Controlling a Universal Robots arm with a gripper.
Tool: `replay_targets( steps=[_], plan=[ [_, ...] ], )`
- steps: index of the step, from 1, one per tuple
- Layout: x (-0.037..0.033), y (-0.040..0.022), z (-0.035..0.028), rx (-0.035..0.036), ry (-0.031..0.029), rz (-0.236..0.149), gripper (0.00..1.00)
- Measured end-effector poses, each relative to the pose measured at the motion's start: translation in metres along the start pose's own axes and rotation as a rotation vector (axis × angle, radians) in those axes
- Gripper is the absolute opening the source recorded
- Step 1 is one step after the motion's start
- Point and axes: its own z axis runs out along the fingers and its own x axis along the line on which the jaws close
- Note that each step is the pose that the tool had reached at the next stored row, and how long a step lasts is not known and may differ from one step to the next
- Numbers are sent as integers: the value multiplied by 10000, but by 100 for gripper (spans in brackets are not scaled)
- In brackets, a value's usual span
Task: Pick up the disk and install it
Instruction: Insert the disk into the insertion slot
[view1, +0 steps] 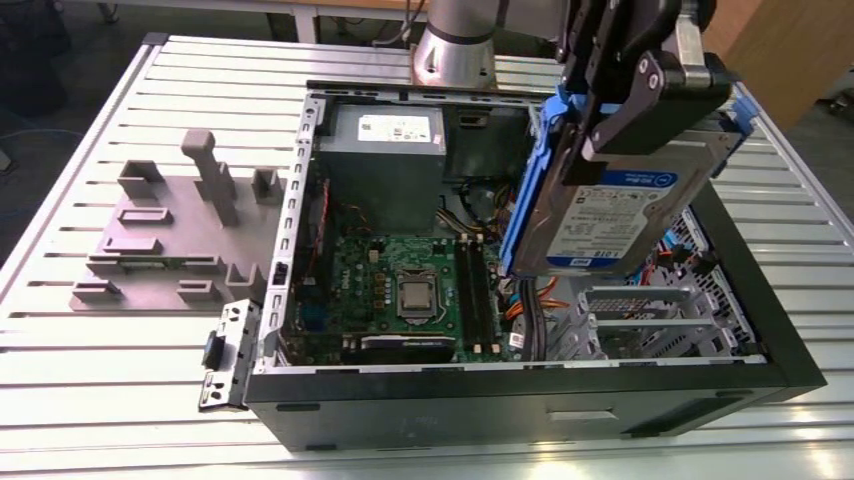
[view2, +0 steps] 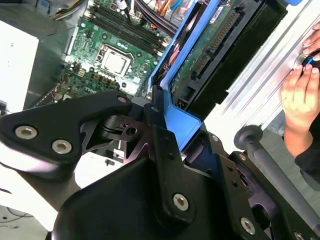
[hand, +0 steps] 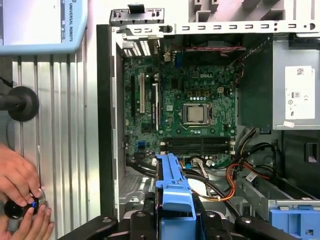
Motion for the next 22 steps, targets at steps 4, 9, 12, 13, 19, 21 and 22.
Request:
replay_targets(
  steps=[4,9,12,13,19,21,22],
  plan=[
    [44,-38,10,0,5,0,36],
    [65,-102,26,0,11,-1,36],
    [70,-147,35,0,15,0,36],
    [72,-162,38,0,15,-1,36],
    [89,-246,63,1,15,0,36],
    [97,-274,71,1,17,0,36],
    [100,-288,77,1,16,0,36]
  ],
)
